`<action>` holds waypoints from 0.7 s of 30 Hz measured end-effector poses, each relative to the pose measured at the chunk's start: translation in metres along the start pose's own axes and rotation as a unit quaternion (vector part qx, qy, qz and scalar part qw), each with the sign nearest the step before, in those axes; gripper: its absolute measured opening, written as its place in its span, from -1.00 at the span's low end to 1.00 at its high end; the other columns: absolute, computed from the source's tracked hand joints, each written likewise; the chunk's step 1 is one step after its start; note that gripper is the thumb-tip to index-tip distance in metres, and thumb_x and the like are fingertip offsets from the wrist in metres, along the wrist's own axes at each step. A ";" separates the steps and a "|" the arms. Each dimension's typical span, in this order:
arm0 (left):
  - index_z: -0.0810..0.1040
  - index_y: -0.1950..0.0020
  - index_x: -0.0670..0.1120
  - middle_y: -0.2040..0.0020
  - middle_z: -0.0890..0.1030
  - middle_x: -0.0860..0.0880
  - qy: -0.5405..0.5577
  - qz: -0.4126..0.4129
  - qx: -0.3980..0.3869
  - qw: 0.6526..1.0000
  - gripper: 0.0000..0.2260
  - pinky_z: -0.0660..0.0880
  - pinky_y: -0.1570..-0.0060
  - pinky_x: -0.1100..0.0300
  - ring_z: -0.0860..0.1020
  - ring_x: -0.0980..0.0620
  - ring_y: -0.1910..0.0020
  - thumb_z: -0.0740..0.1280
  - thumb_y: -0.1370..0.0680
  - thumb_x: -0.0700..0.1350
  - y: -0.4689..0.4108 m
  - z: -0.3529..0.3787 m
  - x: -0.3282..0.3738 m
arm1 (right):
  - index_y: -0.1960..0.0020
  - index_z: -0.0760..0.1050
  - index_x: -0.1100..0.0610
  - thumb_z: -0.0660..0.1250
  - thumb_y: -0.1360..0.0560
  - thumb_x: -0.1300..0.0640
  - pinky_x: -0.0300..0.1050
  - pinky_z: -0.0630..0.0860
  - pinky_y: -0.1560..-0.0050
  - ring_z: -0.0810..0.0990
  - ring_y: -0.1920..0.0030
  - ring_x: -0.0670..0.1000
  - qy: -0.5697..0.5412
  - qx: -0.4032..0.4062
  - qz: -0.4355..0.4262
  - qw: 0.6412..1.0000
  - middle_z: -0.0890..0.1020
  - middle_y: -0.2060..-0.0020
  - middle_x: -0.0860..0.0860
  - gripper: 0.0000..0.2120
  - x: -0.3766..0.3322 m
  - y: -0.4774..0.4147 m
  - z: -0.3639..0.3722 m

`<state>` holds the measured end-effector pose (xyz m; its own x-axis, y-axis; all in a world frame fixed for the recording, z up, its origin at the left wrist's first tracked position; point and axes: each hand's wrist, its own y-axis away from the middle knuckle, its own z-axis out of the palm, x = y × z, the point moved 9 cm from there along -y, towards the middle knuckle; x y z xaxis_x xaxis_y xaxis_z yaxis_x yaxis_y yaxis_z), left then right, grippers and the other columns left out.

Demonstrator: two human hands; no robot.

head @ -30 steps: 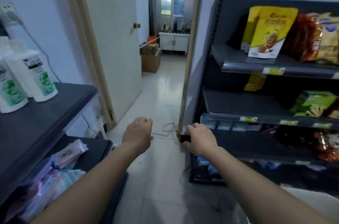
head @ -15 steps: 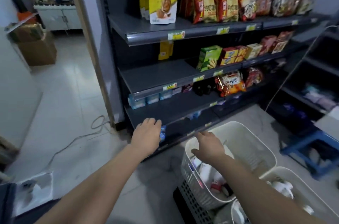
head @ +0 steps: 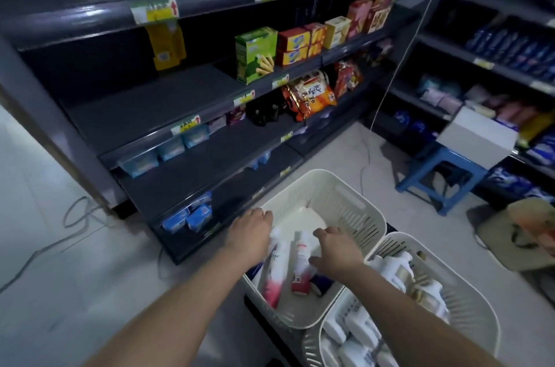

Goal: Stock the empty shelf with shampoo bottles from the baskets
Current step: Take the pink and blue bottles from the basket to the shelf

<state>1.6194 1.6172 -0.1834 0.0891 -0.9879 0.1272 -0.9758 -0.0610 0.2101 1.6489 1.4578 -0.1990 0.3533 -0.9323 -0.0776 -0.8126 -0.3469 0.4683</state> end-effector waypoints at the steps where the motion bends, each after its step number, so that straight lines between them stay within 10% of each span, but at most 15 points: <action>1: 0.38 -0.31 -0.11 -0.25 0.45 -0.10 -0.003 0.006 -0.012 1.000 -0.67 0.39 -0.18 0.06 0.41 -0.09 -0.27 0.27 -0.55 -0.13 -0.006 0.009 0.006 | -0.44 0.32 0.09 0.34 -0.52 -0.07 0.02 0.40 -0.32 0.36 -0.37 0.13 -0.003 -0.008 0.008 1.000 0.44 -0.35 0.09 -0.45 0.007 -0.005 0.005; 14: 0.40 -0.32 -0.16 -0.28 0.43 -0.15 -0.009 0.012 -0.207 0.978 -0.66 0.40 -0.20 0.04 0.41 -0.13 -0.25 0.25 -0.54 -0.21 -0.070 0.132 0.017 | -0.35 0.36 0.14 0.32 -0.53 0.03 0.03 0.43 -0.33 0.42 -0.31 0.14 -0.112 -0.103 0.152 0.977 0.46 -0.31 0.15 -0.57 0.076 -0.066 0.085; 21: 0.25 -0.45 -0.22 -0.41 0.29 -0.19 -0.013 -0.005 -0.272 0.962 -0.56 0.30 -0.37 0.03 0.28 -0.13 -0.39 0.18 -0.58 -0.20 -0.087 0.190 0.001 | -0.41 0.24 0.26 0.33 -0.54 0.07 -0.08 0.51 -0.10 0.54 -0.07 0.13 -0.299 -0.158 0.301 0.892 0.54 -0.14 0.16 -0.46 0.100 -0.099 0.128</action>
<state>1.6667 1.5940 -0.3859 0.0867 -0.9912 0.1002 -0.7251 0.0062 0.6886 1.7051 1.3860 -0.3652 -0.4899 -0.8605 -0.1397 -0.5663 0.1923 0.8014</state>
